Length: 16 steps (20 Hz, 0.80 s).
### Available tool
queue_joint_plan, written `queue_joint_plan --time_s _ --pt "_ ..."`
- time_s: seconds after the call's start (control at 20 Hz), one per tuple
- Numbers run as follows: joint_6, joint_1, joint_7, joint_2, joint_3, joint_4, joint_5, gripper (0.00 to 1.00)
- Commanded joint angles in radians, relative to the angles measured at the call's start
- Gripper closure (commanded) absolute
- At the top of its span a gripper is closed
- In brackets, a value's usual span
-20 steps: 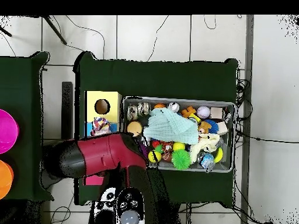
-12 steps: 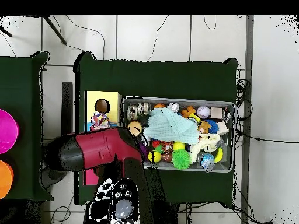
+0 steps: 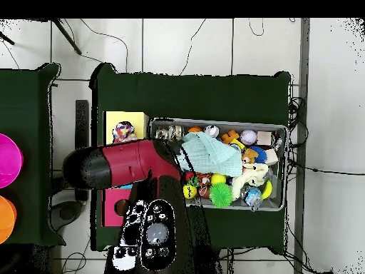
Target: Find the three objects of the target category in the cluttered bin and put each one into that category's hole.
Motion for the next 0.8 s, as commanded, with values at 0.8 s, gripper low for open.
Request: queue_joint_plan --time_s 0.8 --pt "-0.05 0.093 0.296 0.143 -0.081 -0.108 0.1 1.0"
